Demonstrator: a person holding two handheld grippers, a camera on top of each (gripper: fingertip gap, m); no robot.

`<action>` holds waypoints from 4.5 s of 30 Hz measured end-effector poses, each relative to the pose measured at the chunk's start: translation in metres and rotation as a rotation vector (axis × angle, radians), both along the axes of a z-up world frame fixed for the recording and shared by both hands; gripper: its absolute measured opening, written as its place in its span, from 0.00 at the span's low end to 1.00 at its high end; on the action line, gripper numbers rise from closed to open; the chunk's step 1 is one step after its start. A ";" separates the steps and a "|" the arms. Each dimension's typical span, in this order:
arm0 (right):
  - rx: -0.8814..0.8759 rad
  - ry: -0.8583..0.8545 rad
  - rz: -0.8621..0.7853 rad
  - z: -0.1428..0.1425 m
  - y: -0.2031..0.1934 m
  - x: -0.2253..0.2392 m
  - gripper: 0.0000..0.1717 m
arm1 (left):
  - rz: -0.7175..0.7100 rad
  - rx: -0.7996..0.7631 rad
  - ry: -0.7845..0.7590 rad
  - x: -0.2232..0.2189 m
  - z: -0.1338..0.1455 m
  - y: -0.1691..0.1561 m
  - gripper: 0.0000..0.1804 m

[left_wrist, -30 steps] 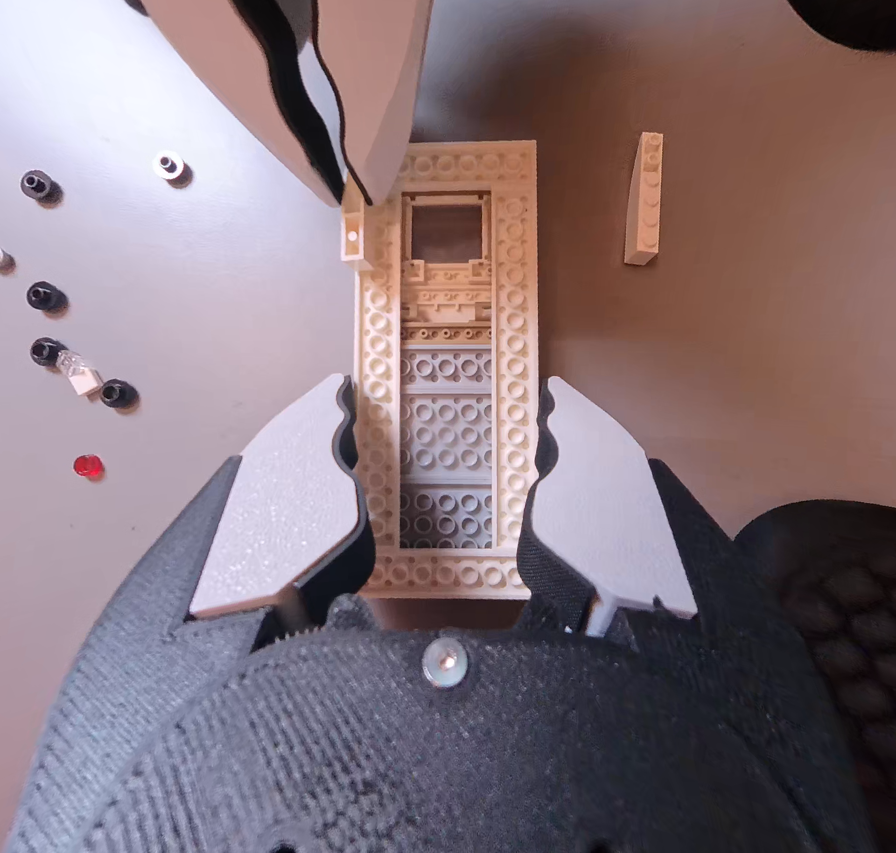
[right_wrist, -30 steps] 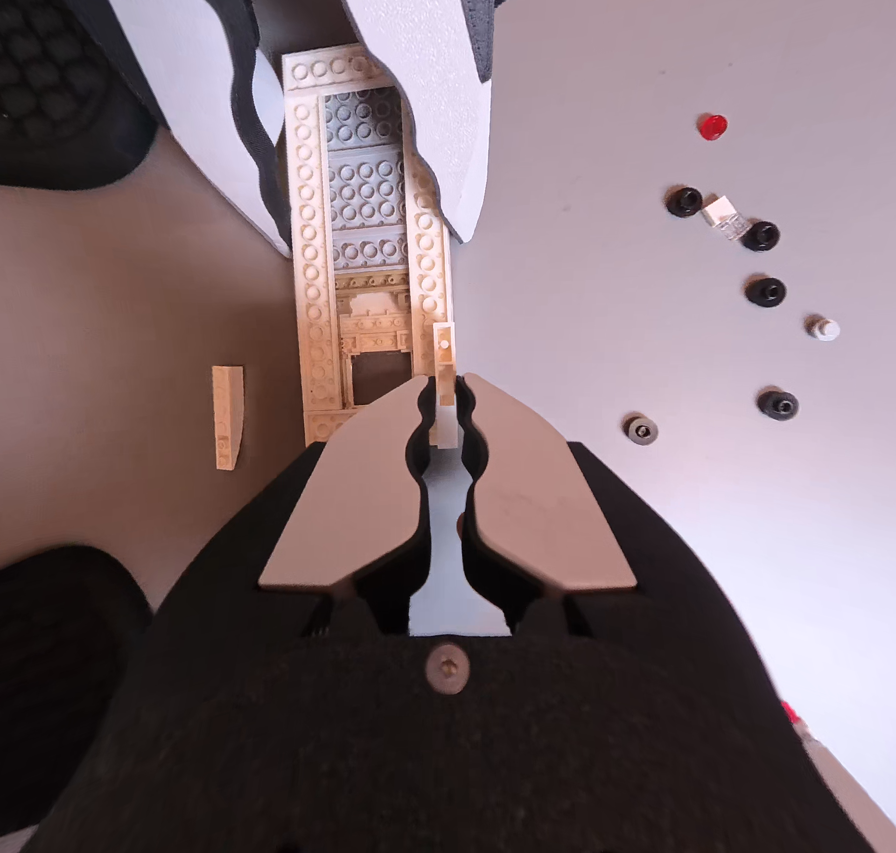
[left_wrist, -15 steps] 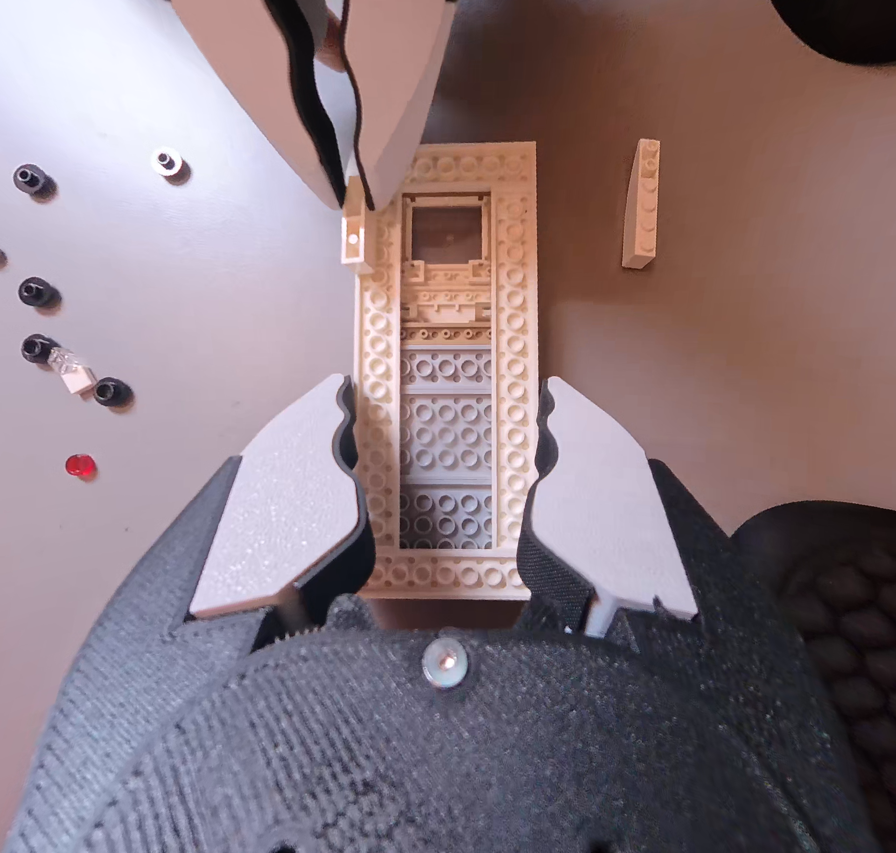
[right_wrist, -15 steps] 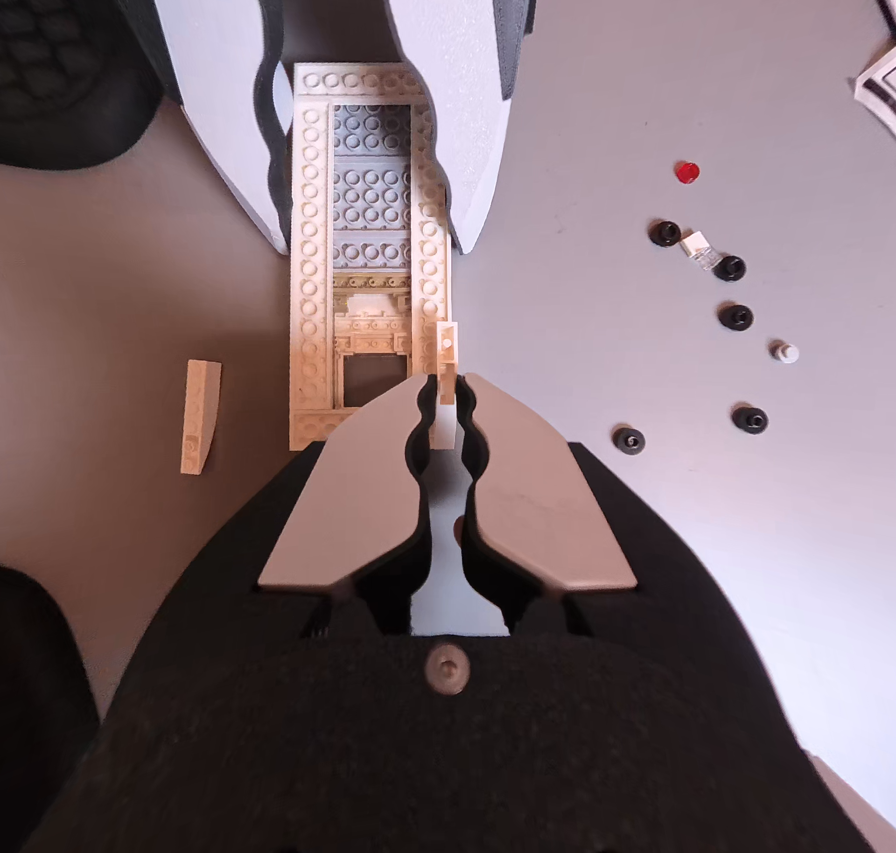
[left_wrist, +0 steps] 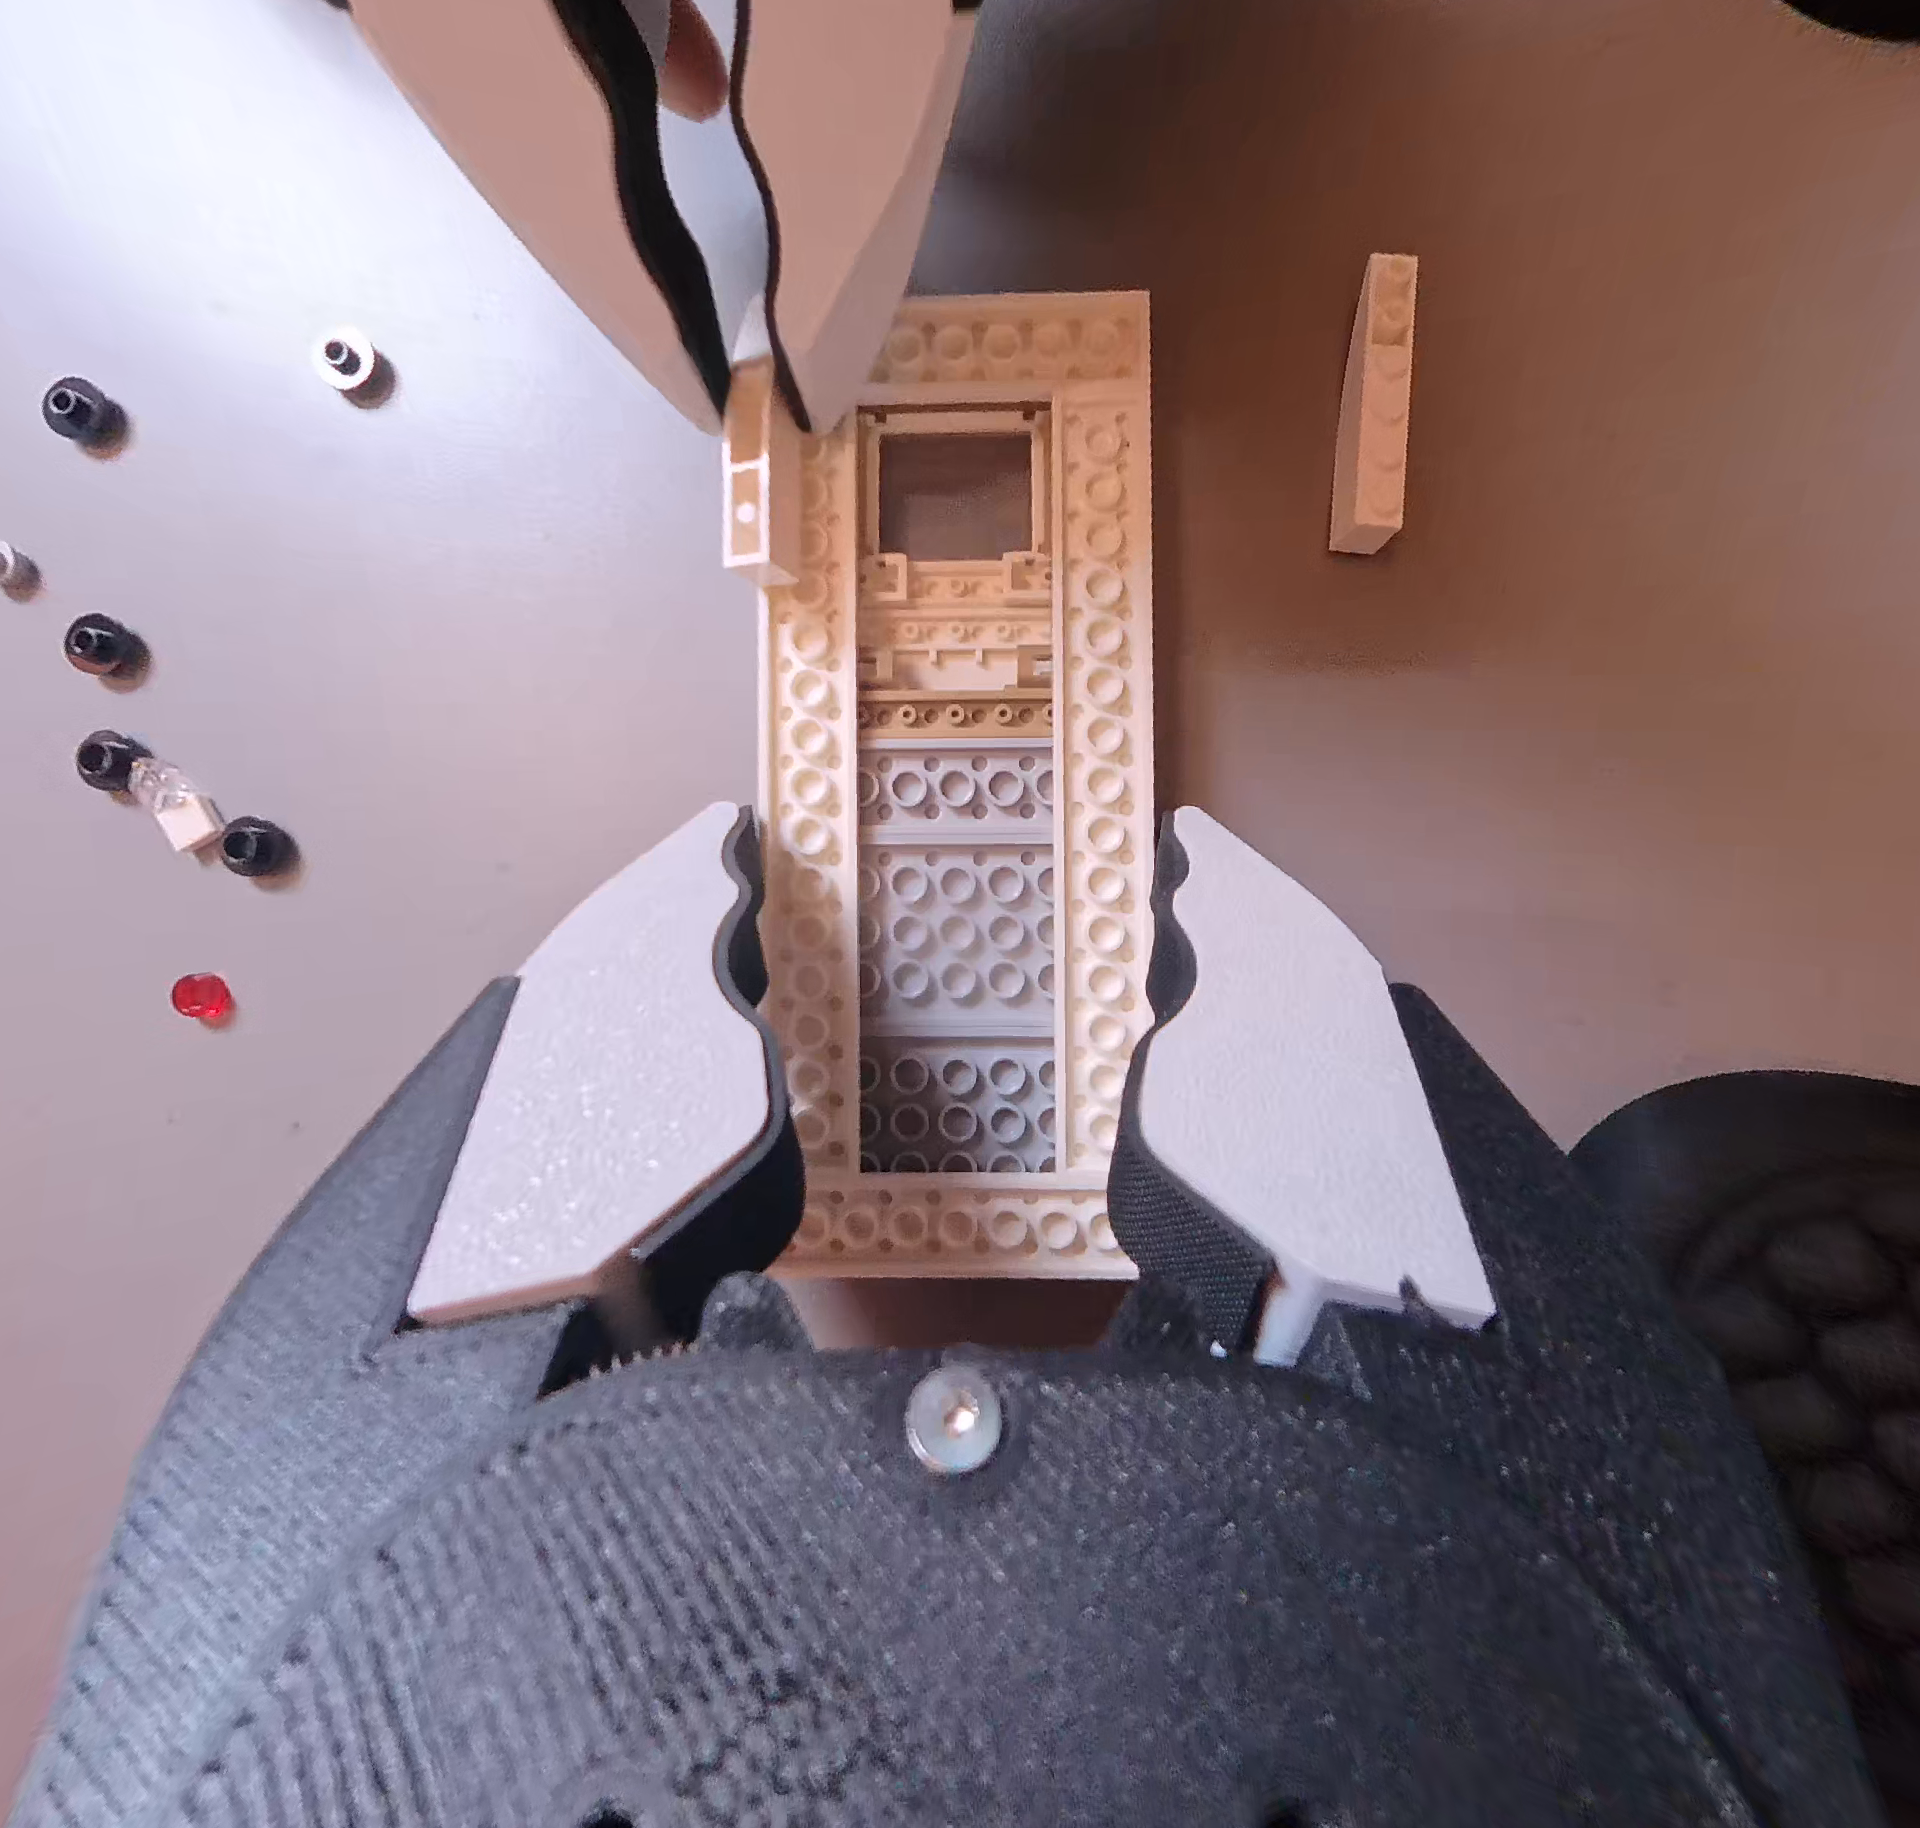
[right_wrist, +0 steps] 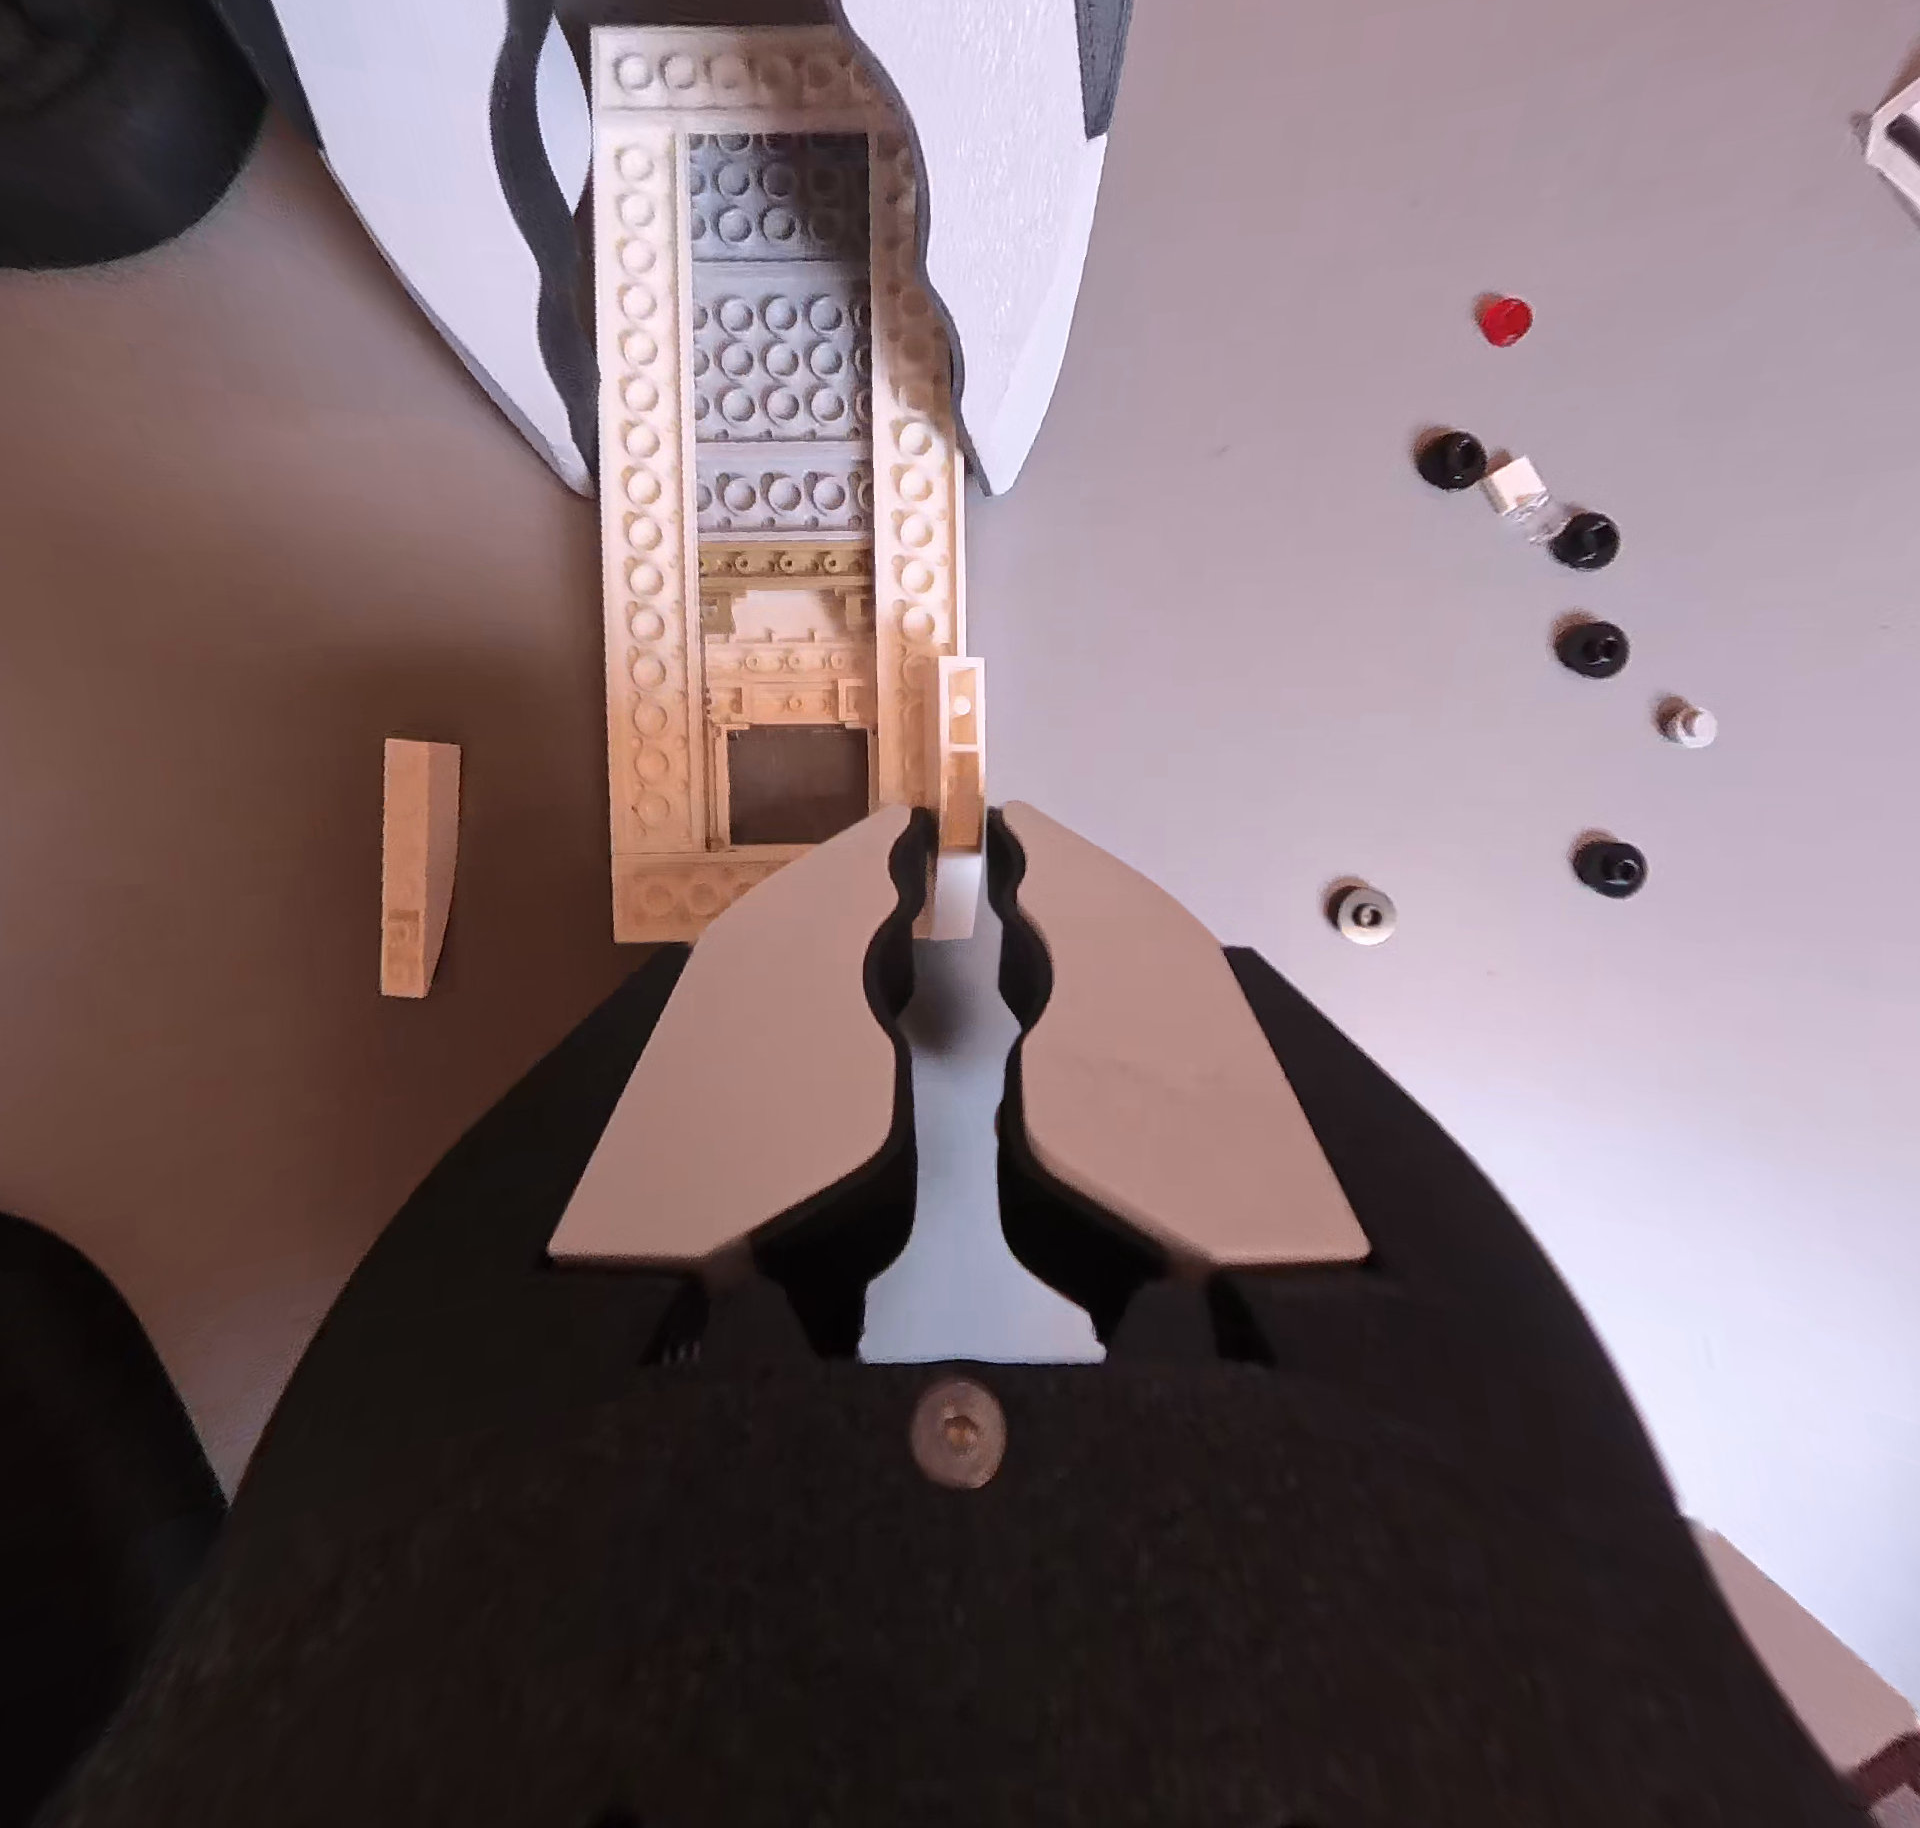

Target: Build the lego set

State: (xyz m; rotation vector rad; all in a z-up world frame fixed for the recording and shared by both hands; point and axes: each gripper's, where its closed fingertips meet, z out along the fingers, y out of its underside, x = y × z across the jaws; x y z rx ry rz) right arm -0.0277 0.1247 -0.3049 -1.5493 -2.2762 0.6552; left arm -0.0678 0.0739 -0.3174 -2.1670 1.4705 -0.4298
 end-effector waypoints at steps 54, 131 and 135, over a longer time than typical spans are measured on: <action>-0.012 0.041 0.083 0.008 -0.027 -0.001 0.07 | -0.055 -0.129 -0.165 0.025 0.008 0.009 0.10; -0.218 -0.136 -0.058 0.005 -0.036 0.003 0.04 | -0.005 -0.101 -0.207 0.028 0.015 0.012 0.13; -0.231 -0.132 -0.073 0.005 -0.038 0.005 0.04 | -0.028 -0.127 -0.155 0.022 0.011 0.004 0.15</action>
